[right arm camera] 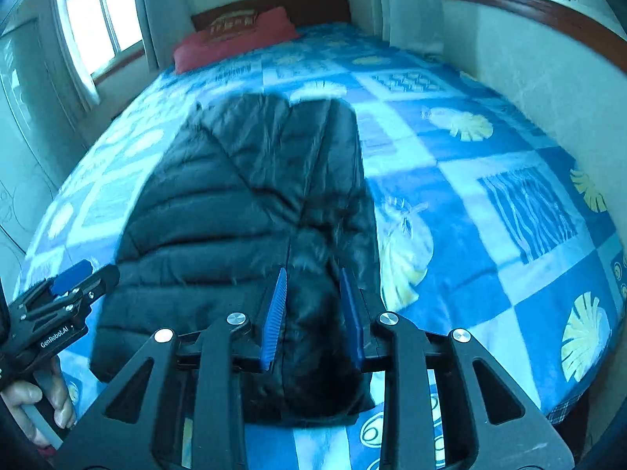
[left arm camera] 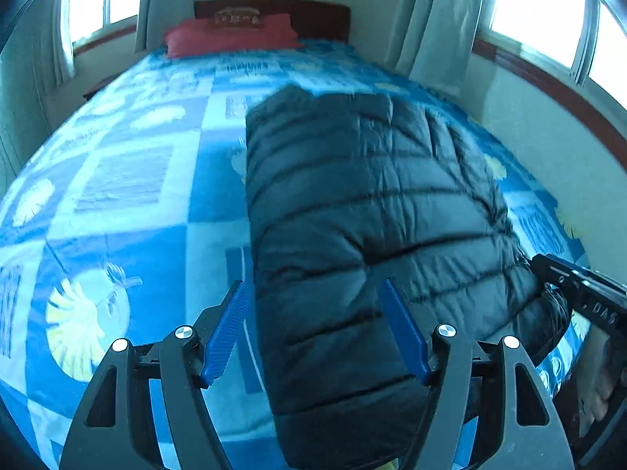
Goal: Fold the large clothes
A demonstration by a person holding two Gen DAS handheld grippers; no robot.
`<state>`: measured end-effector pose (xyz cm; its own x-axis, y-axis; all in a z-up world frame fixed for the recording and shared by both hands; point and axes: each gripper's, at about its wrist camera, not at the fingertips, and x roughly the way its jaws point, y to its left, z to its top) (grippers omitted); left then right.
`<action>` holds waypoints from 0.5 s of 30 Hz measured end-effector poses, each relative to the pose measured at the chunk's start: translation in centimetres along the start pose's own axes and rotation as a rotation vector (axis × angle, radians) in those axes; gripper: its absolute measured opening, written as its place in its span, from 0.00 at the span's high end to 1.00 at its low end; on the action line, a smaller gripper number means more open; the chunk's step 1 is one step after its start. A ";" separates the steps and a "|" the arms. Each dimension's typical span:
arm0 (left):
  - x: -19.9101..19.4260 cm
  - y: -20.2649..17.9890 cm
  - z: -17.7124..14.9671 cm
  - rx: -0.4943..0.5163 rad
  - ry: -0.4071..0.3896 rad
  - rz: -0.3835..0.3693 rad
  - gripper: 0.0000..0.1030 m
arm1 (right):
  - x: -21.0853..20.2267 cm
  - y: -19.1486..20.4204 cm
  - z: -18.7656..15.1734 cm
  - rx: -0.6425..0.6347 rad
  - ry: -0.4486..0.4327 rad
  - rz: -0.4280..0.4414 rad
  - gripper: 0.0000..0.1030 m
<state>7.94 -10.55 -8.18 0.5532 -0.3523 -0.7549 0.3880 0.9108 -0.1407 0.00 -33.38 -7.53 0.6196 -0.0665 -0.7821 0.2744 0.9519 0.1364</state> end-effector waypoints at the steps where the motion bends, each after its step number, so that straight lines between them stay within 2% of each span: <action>1: 0.7 -0.1 -0.3 -0.002 0.028 -0.003 0.33 | 0.8 -0.2 -0.5 0.006 0.028 -0.004 0.73; 4: 2.4 -0.2 -0.9 0.007 0.079 0.002 0.33 | 3.2 -0.8 -1.6 0.021 0.082 -0.003 0.73; 6: 2.7 -0.6 -1.2 0.030 0.085 0.020 0.33 | 4.2 -1.0 -2.1 0.032 0.094 0.003 0.72; 9: 3.2 -1.1 -1.5 0.062 0.087 0.051 0.33 | 4.9 -0.6 -2.5 0.019 0.093 -0.016 0.72; 15: 4.0 -1.1 -2.0 0.072 0.086 0.067 0.33 | 5.3 -0.4 -3.2 0.028 0.083 -0.022 0.71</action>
<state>8.24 -12.50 -12.34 0.5152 -0.2688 -0.8138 0.4064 0.9126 -0.0441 0.79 -33.20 -13.64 0.5508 -0.0612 -0.8324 0.3083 0.9417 0.1347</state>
